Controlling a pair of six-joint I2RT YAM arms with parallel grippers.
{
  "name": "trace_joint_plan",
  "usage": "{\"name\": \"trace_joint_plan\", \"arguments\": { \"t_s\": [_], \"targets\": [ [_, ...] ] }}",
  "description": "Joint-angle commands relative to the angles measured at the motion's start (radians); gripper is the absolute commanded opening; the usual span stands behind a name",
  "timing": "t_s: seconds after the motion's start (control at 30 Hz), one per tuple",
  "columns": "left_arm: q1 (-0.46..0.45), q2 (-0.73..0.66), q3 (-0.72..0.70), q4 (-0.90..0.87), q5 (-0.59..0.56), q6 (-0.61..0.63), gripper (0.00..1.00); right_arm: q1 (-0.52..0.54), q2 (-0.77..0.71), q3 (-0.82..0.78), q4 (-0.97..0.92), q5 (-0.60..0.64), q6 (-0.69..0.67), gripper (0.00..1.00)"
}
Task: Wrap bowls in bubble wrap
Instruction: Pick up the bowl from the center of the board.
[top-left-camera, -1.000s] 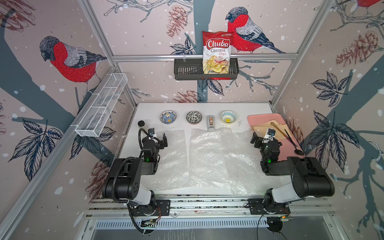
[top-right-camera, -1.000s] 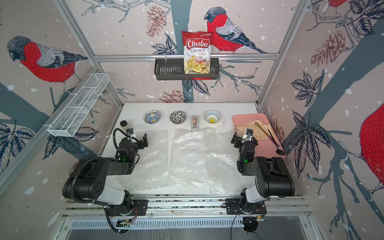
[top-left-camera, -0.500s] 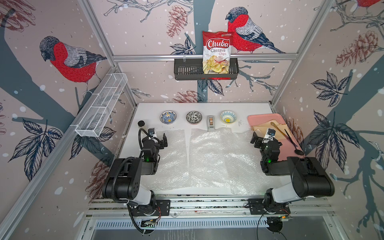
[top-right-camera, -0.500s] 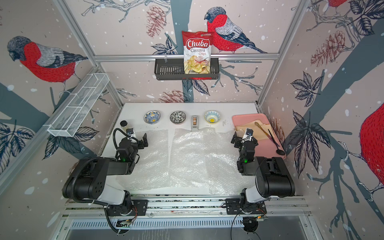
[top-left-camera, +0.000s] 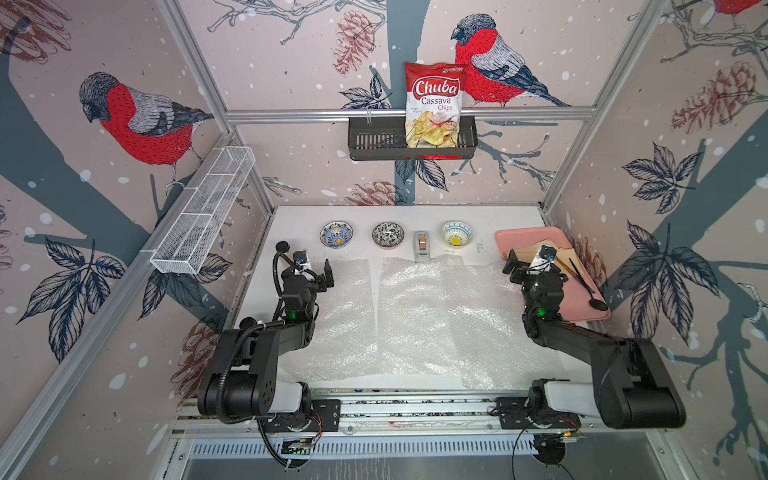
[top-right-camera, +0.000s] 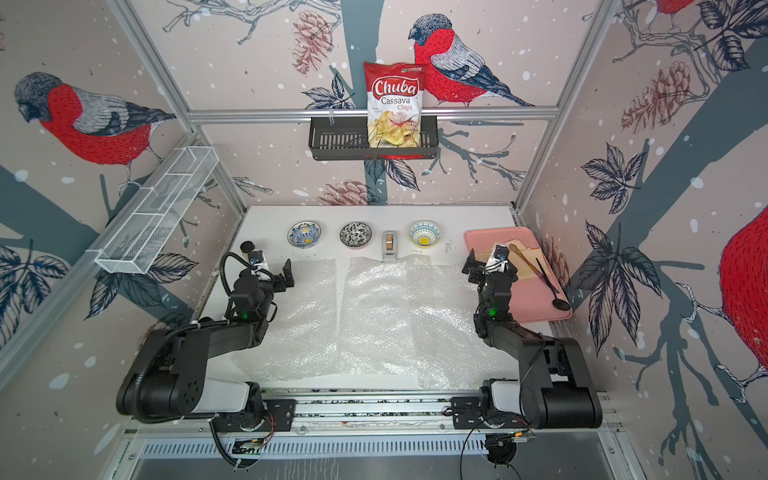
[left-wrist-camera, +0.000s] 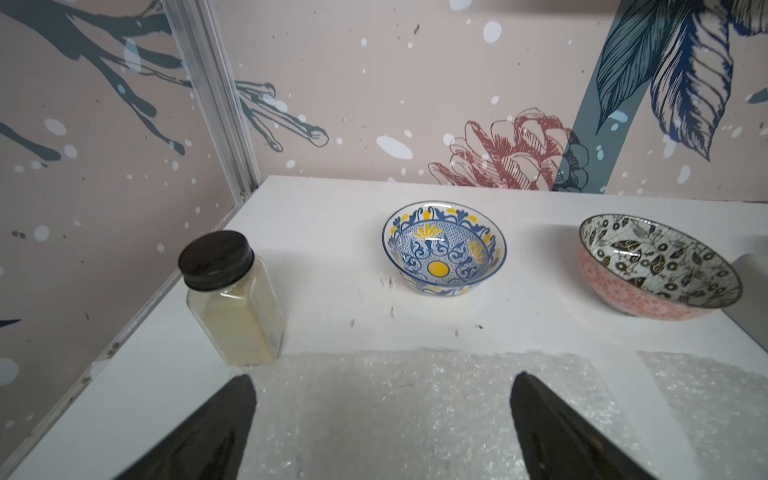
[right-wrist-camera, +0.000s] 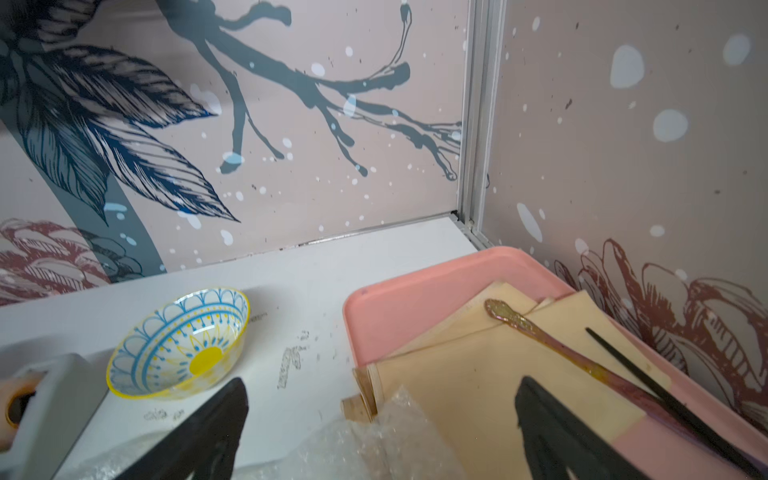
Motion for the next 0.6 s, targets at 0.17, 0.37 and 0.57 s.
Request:
{"name": "trace_joint_plan", "arguments": {
  "t_s": [0.17, 0.37, 0.57],
  "targets": [
    [0.003, -0.206, 0.125, -0.439, -0.146, -0.278, 0.98, -0.027, 0.105, 0.305, -0.516, -0.368, 0.356, 0.96],
    [-0.017, -0.199, 0.152, -0.456, 0.186, -0.380, 0.97, 0.115, 0.327, 0.624, -0.826, -0.382, 0.312, 0.90],
    [-0.176, -0.120, 0.178, -0.488, 0.245, -0.355, 0.96, 0.127, 0.558, 0.859, -0.993, -0.397, 0.331, 0.73]
  ]
}}
